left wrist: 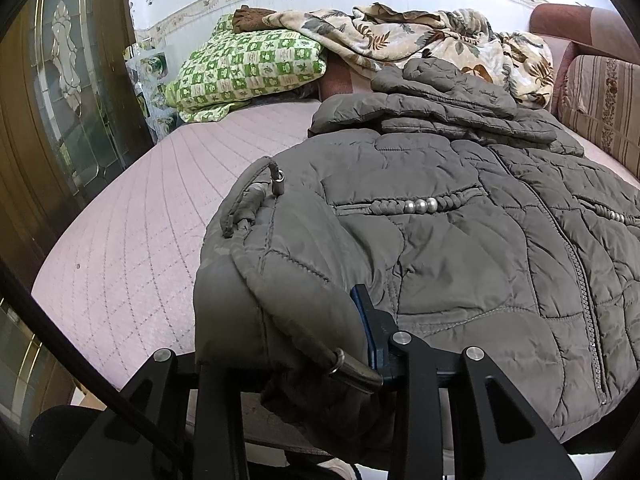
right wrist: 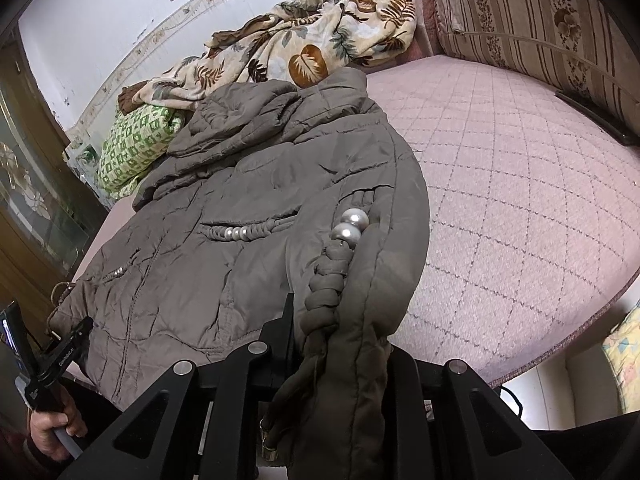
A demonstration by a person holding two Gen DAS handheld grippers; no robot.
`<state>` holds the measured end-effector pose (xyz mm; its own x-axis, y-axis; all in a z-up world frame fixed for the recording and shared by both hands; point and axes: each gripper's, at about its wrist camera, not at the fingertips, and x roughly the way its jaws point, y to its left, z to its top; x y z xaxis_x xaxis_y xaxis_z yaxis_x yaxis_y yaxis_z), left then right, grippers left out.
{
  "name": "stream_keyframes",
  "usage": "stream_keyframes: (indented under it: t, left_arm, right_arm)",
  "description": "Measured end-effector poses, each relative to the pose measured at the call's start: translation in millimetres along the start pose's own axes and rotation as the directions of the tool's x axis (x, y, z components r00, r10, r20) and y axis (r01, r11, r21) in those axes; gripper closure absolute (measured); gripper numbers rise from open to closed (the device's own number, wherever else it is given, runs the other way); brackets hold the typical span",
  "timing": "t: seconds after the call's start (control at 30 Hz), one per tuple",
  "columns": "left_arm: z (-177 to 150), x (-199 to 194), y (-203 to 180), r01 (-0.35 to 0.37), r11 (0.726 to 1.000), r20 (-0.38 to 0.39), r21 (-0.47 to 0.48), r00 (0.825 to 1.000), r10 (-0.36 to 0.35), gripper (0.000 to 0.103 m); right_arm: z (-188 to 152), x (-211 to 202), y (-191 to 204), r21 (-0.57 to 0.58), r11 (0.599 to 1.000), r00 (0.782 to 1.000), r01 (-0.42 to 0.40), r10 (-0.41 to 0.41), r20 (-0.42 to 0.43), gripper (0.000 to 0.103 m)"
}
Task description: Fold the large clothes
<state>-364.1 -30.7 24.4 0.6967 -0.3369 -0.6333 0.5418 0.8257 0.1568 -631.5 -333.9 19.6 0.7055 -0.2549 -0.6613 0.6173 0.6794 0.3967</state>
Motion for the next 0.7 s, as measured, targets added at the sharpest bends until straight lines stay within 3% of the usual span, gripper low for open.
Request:
stream_keyframes:
  t: [0.2,0.43,0.7]
  left_arm:
    - [0.5,-4.8,-0.6,-0.003,1.0,0.015,-0.002,1.0,0.003,0.071]
    - [9.1,-24.0,0.1,-0.01,1.0,0.103,0.009,0.995,0.009,0.076]
    - [10.8,-24.6,-5.8,-0.037,0.999,0.096,0.04,0.995,0.033,0.078]
  right_arm:
    - [0.3,-4.2,-0.4,0.002,1.0,1.0,-0.015,0.015,0.022,0.083]
    - [6.3,-20.0,2.3,-0.011,0.998,0.993,-0.067,0.068,0.096,0.084]
    - [7.2,-23.4,4.7,-0.009,0.998,0.993,-0.068,0.069,0.1,0.084]
